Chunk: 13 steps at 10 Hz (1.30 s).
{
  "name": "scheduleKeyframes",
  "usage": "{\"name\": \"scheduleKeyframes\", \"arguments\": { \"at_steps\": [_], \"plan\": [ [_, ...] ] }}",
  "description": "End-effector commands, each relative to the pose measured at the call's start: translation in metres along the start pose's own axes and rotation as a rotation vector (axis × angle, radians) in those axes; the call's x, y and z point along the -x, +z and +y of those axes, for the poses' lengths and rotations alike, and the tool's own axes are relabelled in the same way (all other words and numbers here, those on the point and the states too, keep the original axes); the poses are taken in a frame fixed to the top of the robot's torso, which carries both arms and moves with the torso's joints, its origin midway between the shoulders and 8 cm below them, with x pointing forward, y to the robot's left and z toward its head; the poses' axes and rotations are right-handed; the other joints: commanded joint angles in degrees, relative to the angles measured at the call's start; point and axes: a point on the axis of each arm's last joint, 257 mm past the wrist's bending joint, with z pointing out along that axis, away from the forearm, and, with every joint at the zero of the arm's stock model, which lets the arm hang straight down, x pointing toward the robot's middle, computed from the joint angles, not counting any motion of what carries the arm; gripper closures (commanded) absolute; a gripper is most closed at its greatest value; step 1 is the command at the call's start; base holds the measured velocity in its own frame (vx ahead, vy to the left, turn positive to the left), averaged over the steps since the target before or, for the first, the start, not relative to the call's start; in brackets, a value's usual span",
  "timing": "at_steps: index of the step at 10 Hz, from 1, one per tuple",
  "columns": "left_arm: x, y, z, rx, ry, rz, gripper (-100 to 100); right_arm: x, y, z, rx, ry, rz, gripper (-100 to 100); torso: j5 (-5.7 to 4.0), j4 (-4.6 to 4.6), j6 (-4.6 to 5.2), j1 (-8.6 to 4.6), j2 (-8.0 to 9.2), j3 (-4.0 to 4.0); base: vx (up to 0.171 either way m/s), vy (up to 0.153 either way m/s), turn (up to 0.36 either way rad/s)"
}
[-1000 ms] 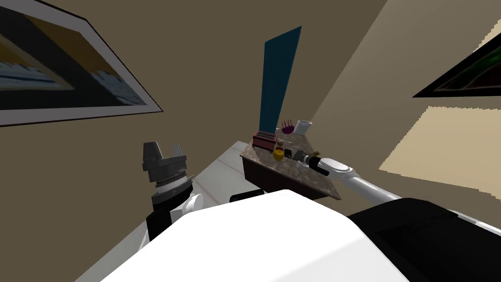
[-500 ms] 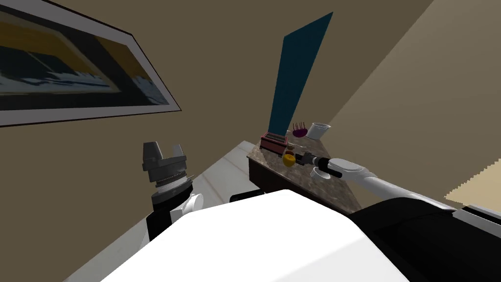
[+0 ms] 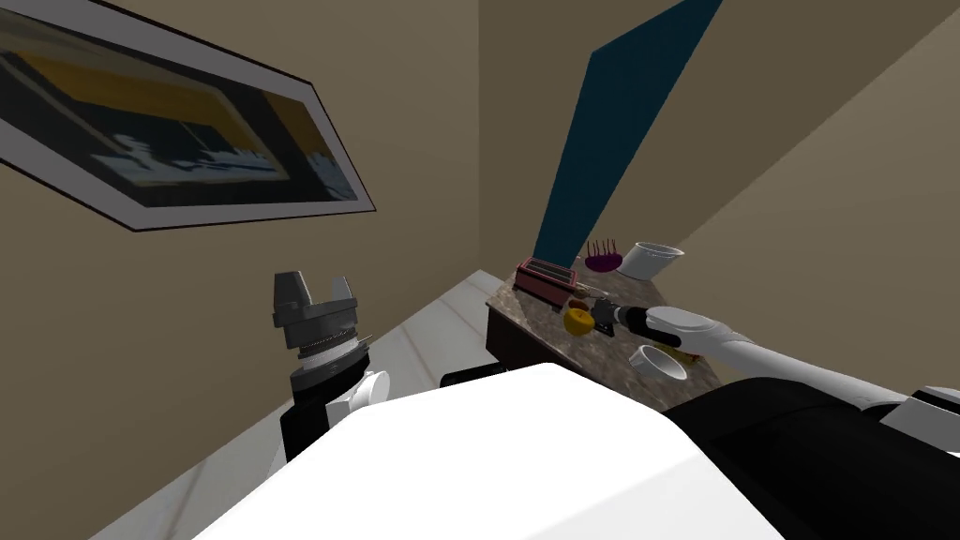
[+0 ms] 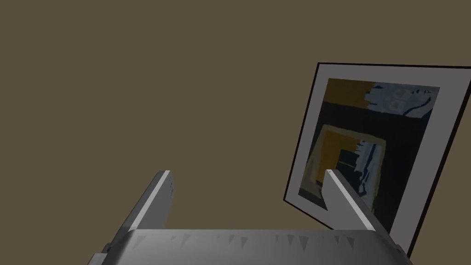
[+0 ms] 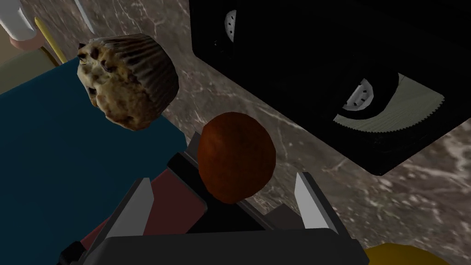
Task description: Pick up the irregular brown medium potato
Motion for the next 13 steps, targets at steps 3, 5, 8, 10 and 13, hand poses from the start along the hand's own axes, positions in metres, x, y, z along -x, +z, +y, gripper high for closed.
{"name": "scheduleKeyframes", "arguments": {
  "at_steps": [3, 5, 8, 10, 13],
  "plan": [
    [0.0, 0.0, 0.0, 0.0, 0.0, 0.0, 0, -0.01, -0.006, 0.009, 0.029, -0.003, 0.02, 0, -0.01, 0.03, 0.05, -0.04, 0.15, 0.08, 0.036, 0.025, 0.1],
    [0.0, 0.0, 0.0, 0.0, 0.0, 0.0, 0, -0.028, -0.006, 0.011, 0.013, 0.038, 0.057, -100, -0.04, 0.08, 0.0, -0.16, 0.37, 0.21, -0.055, -0.019, 0.254],
    [0.0, 0.0, 0.0, 0.0, 0.0, 0.0, 0, -0.042, -0.006, 0.014, 0.002, 0.068, 0.085, -100, -0.07, 0.15, 0.06, -0.27, 0.64, 0.37, -0.079, -0.025, 0.155],
    [0.0, 0.0, 0.0, 0.0, 0.0, 0.0, 0, -0.055, -0.007, 0.018, -0.009, 0.098, 0.112, -100, -0.05, 0.14, 0.02, -0.21, 0.59, 0.34, -0.066, -0.016, 0.221],
    [0.0, 0.0, 0.0, 0.0, 0.0, 0.0, 0, -0.052, -0.006, 0.018, -0.002, 0.092, 0.105, 100, 0.03, 0.14, 0.06, -0.19, 0.38, 0.25, -0.009, -0.004, 0.009]
  ]
}}
